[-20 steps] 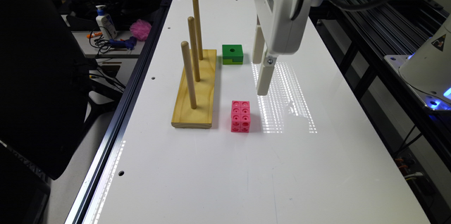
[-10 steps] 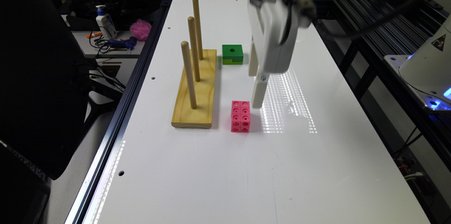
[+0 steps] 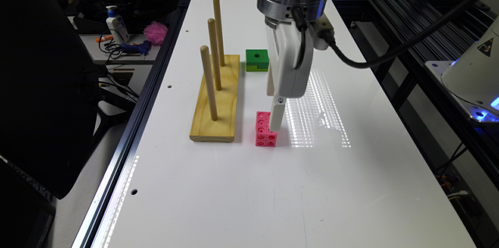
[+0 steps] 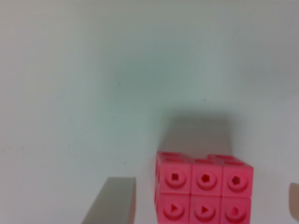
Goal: Pick up pink block.
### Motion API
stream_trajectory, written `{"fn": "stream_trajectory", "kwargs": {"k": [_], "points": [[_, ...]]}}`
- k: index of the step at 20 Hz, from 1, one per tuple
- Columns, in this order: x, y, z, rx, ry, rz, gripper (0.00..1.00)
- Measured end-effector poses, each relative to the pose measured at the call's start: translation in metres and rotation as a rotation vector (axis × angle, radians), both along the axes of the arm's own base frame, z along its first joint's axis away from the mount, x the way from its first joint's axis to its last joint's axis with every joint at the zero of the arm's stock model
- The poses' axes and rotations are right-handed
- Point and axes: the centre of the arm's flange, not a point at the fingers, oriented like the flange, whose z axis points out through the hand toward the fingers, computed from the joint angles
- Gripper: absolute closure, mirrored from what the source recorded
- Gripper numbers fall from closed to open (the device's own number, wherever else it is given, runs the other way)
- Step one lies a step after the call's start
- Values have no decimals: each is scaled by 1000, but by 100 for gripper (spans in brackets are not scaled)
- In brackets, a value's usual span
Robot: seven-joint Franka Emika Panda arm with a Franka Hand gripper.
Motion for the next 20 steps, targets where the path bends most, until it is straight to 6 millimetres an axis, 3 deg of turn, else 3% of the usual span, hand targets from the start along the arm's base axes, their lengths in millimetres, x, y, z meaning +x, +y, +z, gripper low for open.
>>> {"fn": "stream_trajectory", "kwargs": {"k": [9,20], "points": [[1,2,-53,13,8,-4,0],[11,4,-52,18,-5,-5,0]]}}
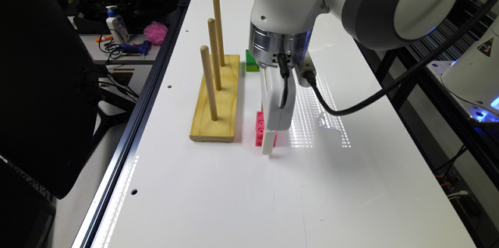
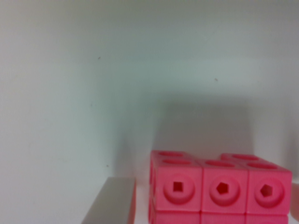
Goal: Pick up pink block.
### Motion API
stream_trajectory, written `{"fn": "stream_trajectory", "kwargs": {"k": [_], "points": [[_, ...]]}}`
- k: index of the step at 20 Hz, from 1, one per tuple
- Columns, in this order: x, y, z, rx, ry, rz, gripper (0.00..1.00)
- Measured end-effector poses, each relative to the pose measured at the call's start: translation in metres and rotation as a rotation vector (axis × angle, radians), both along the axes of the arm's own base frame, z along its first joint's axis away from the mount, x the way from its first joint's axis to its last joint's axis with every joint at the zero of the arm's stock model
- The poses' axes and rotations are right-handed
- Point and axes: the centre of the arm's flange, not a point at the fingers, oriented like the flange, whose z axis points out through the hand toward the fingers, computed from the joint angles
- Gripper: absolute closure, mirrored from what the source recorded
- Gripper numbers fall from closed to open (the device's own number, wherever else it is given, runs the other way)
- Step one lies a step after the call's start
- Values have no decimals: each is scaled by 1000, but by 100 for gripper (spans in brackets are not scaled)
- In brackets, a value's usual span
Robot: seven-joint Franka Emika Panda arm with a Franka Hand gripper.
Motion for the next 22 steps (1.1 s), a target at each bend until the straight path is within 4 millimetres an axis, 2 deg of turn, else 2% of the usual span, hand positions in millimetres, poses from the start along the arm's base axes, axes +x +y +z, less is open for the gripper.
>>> {"fn": "stream_trajectory", "kwargs": {"k": [6,7,19,22], "points": [[0,0,-8,0,6,0,0],[0,0,-8,0,6,0,100],[-1,-1,-8,-2,9,-1,100],[1,-1,2,-3,6,-1,100]]}}
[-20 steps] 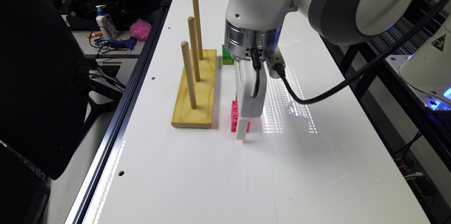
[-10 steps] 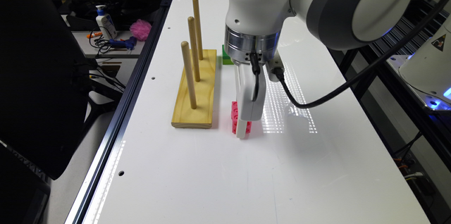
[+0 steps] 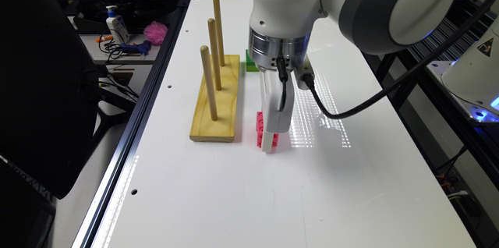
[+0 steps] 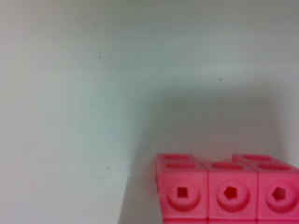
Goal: Pick up pink block.
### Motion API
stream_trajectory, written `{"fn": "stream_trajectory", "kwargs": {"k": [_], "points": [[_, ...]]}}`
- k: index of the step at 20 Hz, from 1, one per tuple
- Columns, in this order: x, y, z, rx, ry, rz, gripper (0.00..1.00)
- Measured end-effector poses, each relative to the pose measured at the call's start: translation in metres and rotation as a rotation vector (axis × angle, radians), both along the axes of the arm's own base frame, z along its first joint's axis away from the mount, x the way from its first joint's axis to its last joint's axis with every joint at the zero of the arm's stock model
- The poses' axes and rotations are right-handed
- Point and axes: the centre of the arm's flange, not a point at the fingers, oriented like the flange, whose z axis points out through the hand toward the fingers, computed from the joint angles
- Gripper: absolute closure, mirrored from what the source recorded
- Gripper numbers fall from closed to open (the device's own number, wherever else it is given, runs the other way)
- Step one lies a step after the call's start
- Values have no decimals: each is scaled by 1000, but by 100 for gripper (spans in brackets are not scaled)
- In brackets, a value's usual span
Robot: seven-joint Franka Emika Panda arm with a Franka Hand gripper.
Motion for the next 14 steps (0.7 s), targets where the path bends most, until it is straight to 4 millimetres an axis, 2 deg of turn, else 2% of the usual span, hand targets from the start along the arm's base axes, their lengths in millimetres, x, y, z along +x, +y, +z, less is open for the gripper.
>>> {"fn": "stream_trajectory", "kwargs": {"k": [3,8,14], "points": [[1,0,17,-6,5,2,100],[1,0,32,-10,4,4,100],[1,-1,71,-20,4,9,100]]}}
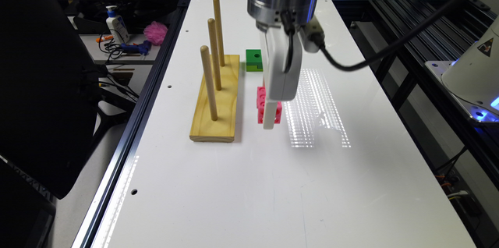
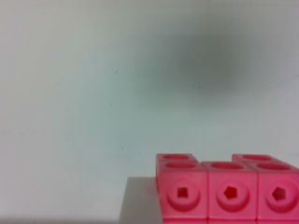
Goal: Pick up pink block.
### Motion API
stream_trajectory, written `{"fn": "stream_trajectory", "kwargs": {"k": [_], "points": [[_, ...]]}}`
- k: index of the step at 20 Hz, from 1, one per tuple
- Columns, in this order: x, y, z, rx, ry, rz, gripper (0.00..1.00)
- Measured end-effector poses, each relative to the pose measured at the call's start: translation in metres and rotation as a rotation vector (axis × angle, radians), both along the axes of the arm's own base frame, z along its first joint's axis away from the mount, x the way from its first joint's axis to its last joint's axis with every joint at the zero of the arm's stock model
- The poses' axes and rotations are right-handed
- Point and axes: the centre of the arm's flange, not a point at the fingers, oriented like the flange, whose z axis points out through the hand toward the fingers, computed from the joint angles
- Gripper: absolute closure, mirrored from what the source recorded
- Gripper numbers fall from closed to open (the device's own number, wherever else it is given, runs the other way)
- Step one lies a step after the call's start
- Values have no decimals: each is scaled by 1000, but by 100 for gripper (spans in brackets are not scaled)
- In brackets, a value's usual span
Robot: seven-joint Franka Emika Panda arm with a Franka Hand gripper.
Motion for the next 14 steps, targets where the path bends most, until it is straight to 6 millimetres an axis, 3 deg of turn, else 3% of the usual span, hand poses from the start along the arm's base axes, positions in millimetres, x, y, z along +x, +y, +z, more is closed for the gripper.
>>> {"fn": "stream_trajectory", "kwargs": {"k": [6,14], "points": [[-5,0,45,-10,-4,3,100],[-6,-1,59,-12,-12,3,100]]}}
